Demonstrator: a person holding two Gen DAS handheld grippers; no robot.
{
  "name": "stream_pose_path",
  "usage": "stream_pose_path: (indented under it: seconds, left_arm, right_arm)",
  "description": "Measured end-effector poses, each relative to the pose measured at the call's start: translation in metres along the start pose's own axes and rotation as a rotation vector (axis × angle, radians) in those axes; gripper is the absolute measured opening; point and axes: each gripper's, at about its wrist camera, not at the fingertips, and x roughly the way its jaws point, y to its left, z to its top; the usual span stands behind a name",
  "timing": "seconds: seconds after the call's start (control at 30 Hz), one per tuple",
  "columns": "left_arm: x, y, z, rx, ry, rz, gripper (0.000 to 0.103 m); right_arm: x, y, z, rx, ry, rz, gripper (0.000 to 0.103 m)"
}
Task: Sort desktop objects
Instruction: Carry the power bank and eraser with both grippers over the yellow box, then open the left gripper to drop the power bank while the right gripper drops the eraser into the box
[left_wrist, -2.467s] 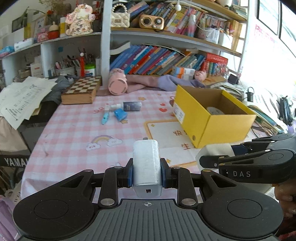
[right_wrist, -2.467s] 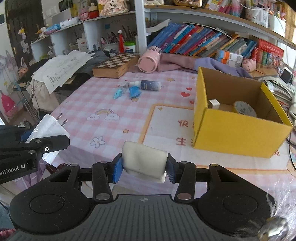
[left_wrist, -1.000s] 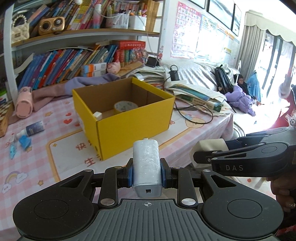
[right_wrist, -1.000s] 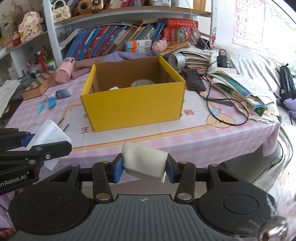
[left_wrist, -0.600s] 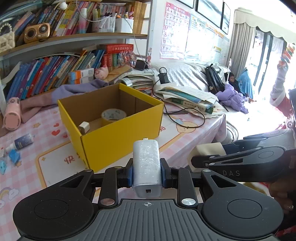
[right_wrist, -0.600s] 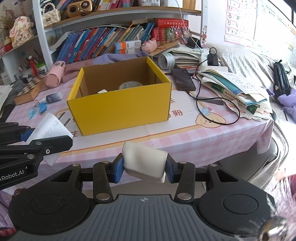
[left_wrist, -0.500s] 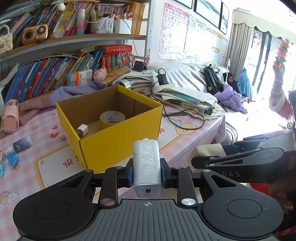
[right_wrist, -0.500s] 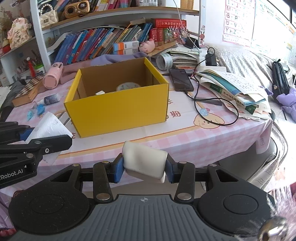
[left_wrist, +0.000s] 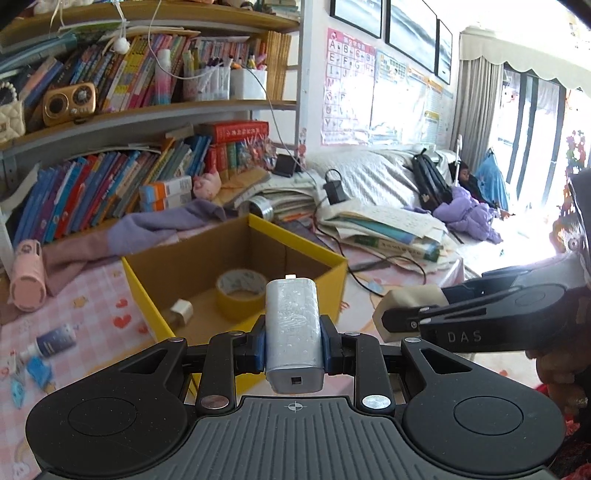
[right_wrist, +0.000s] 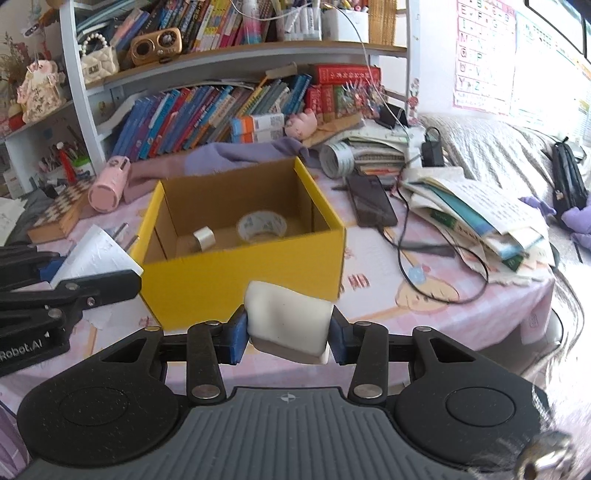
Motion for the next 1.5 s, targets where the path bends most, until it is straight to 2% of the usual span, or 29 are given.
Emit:
stream_pose_path:
  seconds: [0.27,0.57,0.83,1.2,1.33,1.5]
  left_arm:
    - [0.024,0.017,0.024,-0.016,-0.020,0.049,0.026]
    - [0.066,0.031,0.038,-0.042,0.021,0.142,0.026]
    - [0.111,0.037,0.041,-0.055,0.130,0.198,0.026]
    - [0.164,0.048,0.024,-0.062,0.327,0.231,0.026]
    - [0.170,0.057,0.025,-0.114,0.345,0.213,0.026]
    - [0.172,0.067,0.022,-0.217,0.372,0.156,0.026]
  right_arm:
    - [0.022,-0.003,0.054,-0.077,-0.080,0.053,0.040]
    - [0.085,-0.010,0.092,-0.152,-0.037,0.145,0.040]
    - [0.141,-0.012,0.101,-0.246,0.055,0.236,0.040]
    - [0.211,-0.002,0.088,-0.463,0.250,0.331,0.040]
    - [0.225,-0.002,0.091,-0.471,0.292,0.363,0.040]
    - [0.236,-0.001,0.091,-0.470,0.349,0.389,0.040]
